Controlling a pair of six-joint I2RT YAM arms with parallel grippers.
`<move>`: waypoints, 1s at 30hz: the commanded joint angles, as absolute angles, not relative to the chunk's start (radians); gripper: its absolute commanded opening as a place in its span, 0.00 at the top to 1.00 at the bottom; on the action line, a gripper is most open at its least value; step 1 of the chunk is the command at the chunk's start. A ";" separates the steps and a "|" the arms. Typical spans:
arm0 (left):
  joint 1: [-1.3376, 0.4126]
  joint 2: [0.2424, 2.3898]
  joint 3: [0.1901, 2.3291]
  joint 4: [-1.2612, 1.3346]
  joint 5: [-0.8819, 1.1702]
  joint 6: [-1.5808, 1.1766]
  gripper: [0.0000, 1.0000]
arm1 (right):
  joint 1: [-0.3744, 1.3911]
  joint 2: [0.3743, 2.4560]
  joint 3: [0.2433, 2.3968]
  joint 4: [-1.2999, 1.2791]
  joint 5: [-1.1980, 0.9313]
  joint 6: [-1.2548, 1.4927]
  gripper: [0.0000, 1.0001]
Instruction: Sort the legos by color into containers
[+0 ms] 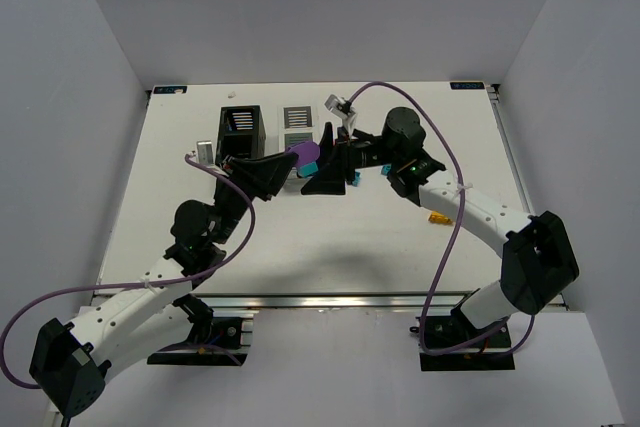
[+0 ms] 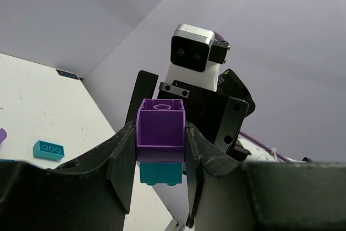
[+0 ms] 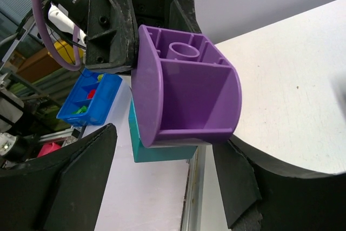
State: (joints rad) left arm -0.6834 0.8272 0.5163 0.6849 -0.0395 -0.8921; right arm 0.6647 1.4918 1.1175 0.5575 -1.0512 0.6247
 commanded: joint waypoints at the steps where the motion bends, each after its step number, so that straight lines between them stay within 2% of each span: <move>1: -0.683 0.816 0.502 0.713 -0.020 -0.897 1.00 | 0.654 1.491 1.167 0.623 -1.060 0.643 0.24; 9: -0.683 0.821 0.494 0.718 -0.021 -0.896 1.00 | 0.623 1.493 1.163 0.670 -1.042 0.699 0.27; 12: -0.683 0.825 0.492 0.722 -0.021 -0.897 1.00 | 0.623 1.496 1.164 0.672 -1.037 0.703 0.30; 15: -0.683 0.825 0.489 0.729 -0.025 -0.897 1.00 | 0.623 1.499 1.160 0.676 -1.038 0.706 0.38; 18: -0.683 0.827 0.489 0.729 -0.026 -0.894 1.00 | 0.623 1.500 1.154 0.680 -1.040 0.706 0.47; 21: -0.683 0.827 0.486 0.730 -0.026 -0.896 1.00 | 0.623 1.503 1.149 0.692 -1.042 0.710 0.64; 22: -0.681 0.828 0.485 0.732 -0.028 -0.896 1.00 | 0.621 1.503 1.149 0.693 -1.043 0.709 0.76; 24: -0.683 0.828 0.485 0.732 -0.032 -0.893 1.00 | 0.623 1.503 1.140 0.706 -1.054 0.712 0.85; 25: -0.683 0.827 0.486 0.730 -0.037 -0.887 1.00 | 0.623 1.502 1.134 0.709 -1.058 0.718 0.92; 27: -0.683 0.828 0.503 0.710 -0.049 -0.859 1.00 | 0.623 1.494 1.106 0.721 -1.071 0.721 0.99; 30: -0.681 0.830 0.538 0.677 -0.071 -0.821 1.00 | 0.623 1.476 1.080 0.727 -1.071 0.713 1.00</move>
